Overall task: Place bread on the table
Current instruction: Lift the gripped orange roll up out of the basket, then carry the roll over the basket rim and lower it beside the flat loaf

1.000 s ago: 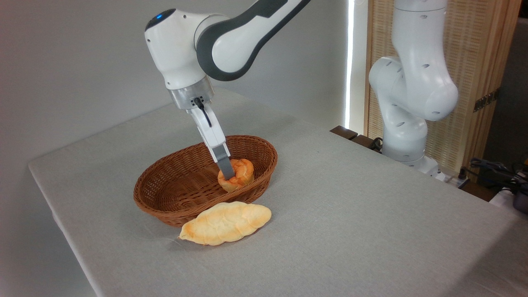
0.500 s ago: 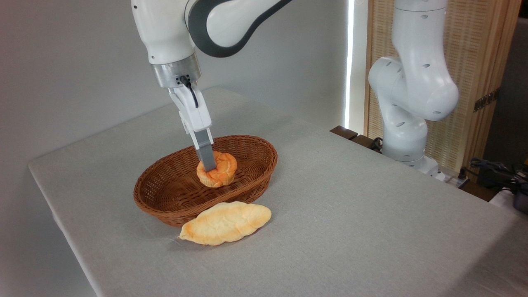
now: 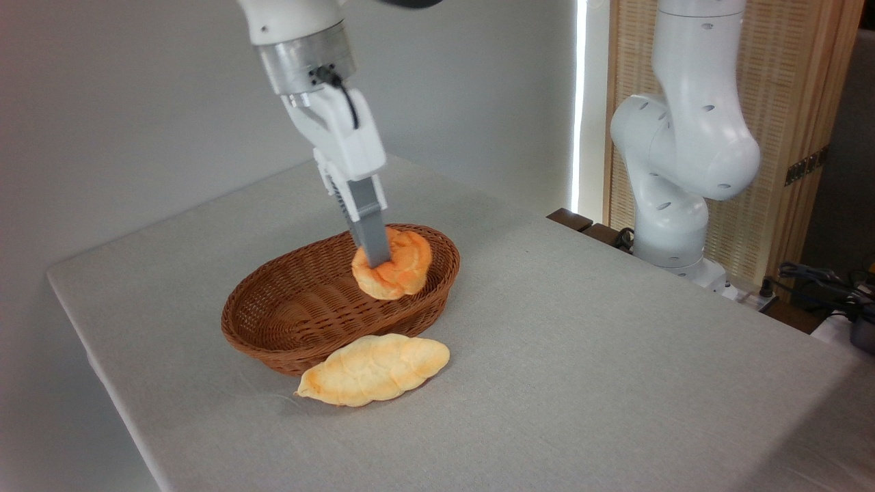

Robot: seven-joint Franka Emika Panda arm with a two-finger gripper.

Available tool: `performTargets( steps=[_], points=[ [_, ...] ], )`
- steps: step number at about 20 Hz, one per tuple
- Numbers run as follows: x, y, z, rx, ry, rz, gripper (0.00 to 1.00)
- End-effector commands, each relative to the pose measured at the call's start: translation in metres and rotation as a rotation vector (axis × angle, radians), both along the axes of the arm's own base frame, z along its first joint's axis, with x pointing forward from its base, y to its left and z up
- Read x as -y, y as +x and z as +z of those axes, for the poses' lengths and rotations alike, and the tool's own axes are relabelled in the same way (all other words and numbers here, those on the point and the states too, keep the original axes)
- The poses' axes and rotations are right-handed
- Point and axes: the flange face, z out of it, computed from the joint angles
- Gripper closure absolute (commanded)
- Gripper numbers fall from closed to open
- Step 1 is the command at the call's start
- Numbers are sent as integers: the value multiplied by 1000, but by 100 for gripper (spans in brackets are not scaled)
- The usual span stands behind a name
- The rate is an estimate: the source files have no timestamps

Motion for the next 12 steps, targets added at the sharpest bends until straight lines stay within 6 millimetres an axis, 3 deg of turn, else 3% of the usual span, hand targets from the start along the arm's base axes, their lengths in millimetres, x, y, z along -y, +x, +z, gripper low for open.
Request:
performTargets(
  steps=[1, 3, 5, 7, 10, 12],
  points=[
    [-48, 3, 1, -19, 84, -23, 81],
    [-74, 6, -1, -20, 111, -44, 76],
    [-99, 12, -19, -21, 114, -41, 74],
    [-108, 16, -38, -43, 119, -29, 74],
    [-112, 22, -56, -60, 128, -24, 62],
    [-126, 21, -59, -68, 128, 2, 33]
  ],
)
